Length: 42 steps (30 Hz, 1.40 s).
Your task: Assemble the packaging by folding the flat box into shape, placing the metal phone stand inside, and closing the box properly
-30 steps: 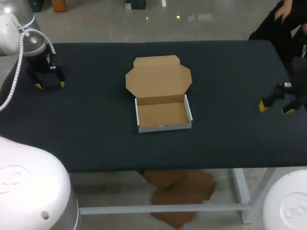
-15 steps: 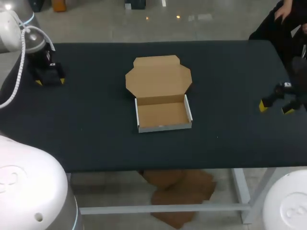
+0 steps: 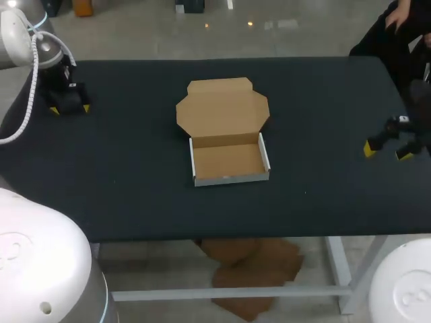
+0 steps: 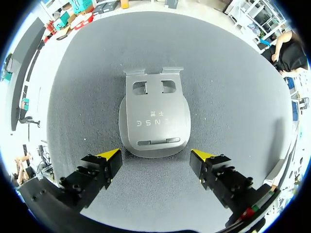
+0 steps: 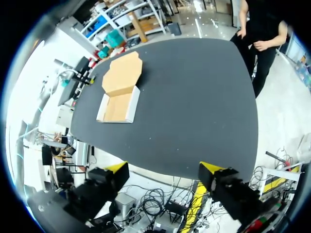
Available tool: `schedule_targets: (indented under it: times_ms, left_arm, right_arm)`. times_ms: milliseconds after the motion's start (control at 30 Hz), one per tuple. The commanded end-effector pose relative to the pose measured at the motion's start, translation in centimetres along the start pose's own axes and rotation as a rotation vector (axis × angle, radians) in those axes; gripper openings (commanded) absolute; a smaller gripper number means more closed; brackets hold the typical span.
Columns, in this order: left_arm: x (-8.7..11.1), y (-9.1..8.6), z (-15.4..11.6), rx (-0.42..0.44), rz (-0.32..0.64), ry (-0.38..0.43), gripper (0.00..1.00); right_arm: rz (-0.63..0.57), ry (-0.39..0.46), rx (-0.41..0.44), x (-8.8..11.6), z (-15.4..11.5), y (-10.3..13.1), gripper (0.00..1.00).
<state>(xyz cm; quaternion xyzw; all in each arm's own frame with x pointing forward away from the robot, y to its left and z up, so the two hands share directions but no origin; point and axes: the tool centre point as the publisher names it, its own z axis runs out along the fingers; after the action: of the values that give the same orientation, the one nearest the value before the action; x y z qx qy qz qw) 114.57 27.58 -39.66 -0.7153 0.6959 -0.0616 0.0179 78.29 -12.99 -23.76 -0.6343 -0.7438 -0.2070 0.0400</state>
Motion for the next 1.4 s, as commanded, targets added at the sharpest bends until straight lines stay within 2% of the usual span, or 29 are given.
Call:
schedule_targets:
  times_ms: [33,767,1400]
  left_arm:
    - [-0.2,-1.0,0.3,-0.028,0.0,-0.002,0.95]
    - [-0.4,-3.3,0.6,-0.023,0.019,-0.006,0.88]
    - [-0.3,-4.6,0.7,-0.017,0.034,-0.012,0.87]
  right_arm:
    - [0.0,-0.001,0.004,0.1,-0.2,0.0,1.0]
    - [0.0,-0.001,0.004,0.1,-0.2,0.0,1.0]
    - [0.0,-0.001,0.004,0.1,-0.2,0.0,1.0]
